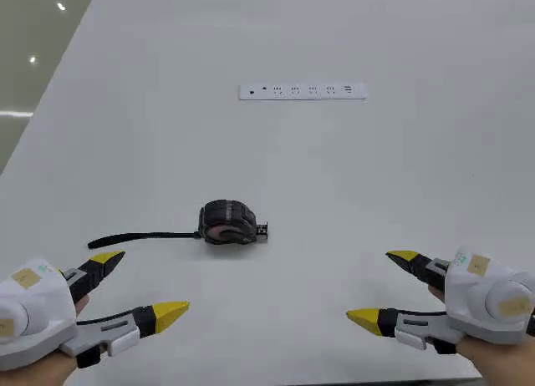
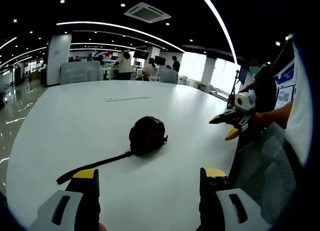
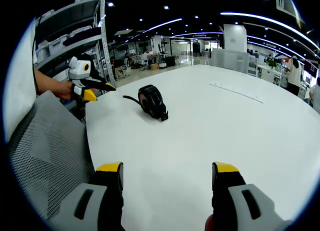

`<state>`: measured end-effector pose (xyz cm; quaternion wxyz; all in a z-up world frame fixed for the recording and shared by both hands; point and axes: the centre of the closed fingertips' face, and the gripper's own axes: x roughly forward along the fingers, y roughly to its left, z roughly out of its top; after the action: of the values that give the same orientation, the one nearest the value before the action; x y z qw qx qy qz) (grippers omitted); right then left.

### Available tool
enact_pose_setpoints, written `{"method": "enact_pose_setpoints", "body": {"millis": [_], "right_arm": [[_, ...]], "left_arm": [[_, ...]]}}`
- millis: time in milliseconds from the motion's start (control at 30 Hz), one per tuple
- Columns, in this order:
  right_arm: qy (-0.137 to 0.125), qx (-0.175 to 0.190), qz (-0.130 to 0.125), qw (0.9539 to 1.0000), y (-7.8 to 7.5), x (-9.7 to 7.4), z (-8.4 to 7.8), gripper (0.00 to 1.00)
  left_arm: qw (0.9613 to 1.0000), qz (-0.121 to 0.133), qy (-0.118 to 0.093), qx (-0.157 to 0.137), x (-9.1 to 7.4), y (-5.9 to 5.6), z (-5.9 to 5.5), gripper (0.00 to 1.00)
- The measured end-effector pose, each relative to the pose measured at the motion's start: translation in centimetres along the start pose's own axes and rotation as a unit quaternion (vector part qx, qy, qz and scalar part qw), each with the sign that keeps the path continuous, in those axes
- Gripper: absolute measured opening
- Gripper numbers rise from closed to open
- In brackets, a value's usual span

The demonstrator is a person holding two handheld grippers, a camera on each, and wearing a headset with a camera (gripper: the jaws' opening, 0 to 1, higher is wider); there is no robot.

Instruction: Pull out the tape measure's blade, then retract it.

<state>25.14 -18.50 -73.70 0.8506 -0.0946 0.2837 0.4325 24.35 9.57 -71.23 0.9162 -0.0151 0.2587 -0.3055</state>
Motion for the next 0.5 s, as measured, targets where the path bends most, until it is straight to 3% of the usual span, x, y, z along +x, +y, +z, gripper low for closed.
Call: {"method": "enact_pose_setpoints", "body": {"millis": [500], "right_arm": [[0.003, -0.012, 0.026, 0.9996, -0.7, 2.1, 1.3, 0.69]], "left_arm": [[0.9998, -0.011, 0.000, 0.017, 1.2, 0.5, 1.0, 0.80]]}}
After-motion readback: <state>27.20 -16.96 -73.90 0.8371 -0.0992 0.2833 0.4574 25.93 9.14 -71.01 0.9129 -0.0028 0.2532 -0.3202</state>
